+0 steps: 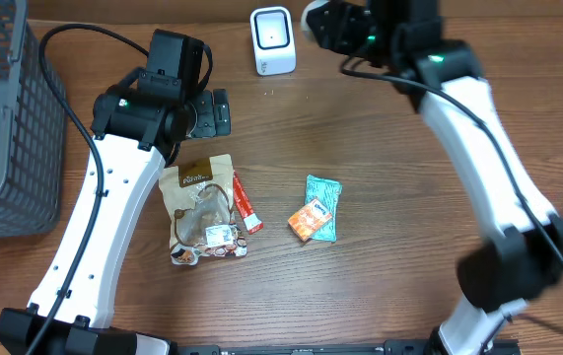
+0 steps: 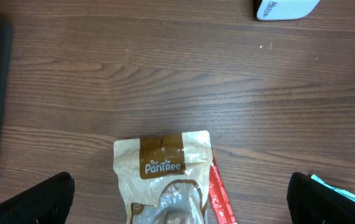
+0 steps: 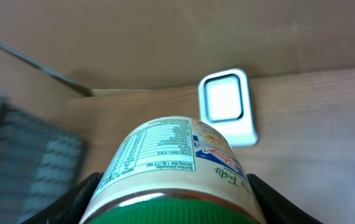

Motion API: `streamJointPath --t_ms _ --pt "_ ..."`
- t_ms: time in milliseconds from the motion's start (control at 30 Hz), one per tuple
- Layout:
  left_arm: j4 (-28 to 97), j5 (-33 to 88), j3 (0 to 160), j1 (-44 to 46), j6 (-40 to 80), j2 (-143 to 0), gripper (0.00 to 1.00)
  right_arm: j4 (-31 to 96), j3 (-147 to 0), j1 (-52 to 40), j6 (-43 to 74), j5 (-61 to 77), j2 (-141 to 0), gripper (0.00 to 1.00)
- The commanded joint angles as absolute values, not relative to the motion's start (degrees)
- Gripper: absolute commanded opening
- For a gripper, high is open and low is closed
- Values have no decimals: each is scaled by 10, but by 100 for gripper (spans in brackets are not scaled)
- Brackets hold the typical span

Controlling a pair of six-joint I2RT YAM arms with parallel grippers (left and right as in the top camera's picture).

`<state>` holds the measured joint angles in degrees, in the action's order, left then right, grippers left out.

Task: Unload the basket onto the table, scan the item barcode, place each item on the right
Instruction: 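Carry the jar to the white barcode scanner with the right gripper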

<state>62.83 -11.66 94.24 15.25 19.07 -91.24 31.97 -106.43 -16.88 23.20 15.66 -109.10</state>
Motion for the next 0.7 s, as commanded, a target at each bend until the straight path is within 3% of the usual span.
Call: streamJointPath --t_ms 0,367,667 --pt "628 -124 950 150 180 -911 100 246 -1065 -188 140 128 -1160 4" --pt "628 -124 950 150 180 -911 100 -89 -1065 -199 74 94 -1339 4" --pt "628 -124 950 150 180 -911 100 -268 -1065 -200 74 83 -1409 4"
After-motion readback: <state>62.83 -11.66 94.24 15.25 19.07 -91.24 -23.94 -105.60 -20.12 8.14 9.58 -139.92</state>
